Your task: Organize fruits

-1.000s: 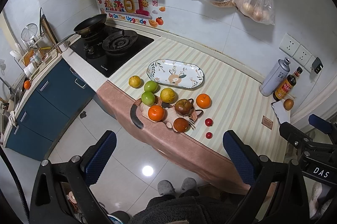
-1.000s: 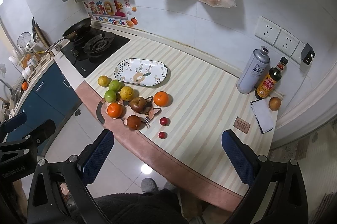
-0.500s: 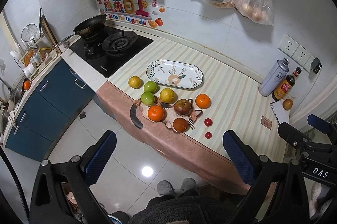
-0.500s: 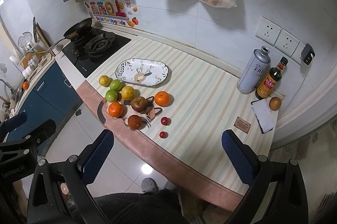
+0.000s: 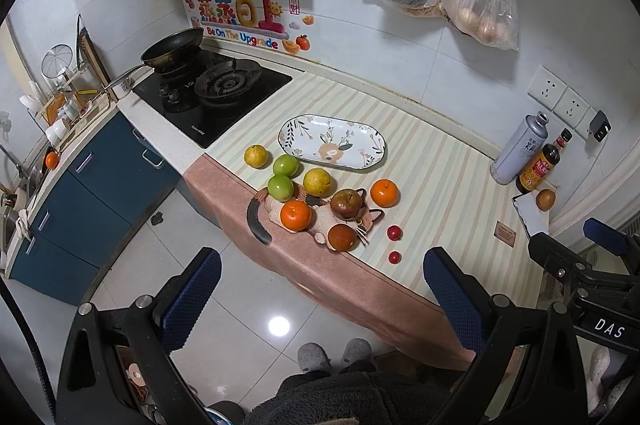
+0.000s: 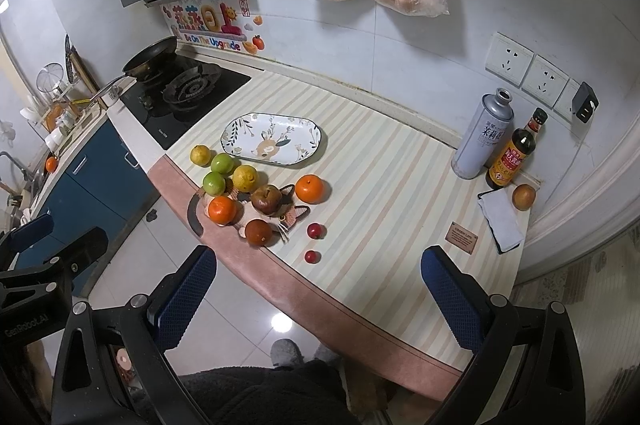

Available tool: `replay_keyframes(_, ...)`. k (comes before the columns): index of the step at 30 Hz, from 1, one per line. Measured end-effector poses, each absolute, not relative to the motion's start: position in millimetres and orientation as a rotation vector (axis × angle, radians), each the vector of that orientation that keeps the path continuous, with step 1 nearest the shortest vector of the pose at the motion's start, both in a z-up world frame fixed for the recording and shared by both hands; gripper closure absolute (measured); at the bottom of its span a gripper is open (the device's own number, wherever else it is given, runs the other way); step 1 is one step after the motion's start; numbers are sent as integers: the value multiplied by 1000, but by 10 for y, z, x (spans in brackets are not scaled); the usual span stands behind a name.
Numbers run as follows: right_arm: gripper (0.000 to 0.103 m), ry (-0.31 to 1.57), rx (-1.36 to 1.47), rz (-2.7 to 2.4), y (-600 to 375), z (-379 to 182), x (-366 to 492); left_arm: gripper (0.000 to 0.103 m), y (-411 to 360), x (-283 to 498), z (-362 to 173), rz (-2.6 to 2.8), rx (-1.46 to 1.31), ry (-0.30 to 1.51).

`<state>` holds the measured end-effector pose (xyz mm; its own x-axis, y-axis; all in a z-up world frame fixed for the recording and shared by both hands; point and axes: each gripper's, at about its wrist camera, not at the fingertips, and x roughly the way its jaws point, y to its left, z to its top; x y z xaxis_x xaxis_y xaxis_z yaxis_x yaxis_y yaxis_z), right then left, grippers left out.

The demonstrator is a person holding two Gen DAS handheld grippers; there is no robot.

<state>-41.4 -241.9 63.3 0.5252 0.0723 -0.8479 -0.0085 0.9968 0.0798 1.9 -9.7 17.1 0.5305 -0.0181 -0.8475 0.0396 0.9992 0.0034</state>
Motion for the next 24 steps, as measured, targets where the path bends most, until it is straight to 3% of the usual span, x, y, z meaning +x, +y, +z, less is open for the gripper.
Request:
replay_keyframes(6,0,1018,153,79,-2521,585,-344,0,-121,89,191,-20,16,997)
replay_keyframes(11,0,1030,298,144,-2666,215,-77,0,-28,375,79,112,42,933)
replay_keyframes(24,0,1200,354,200,-2276,-1147,894,0,647,1414,-1011,316,65,1114)
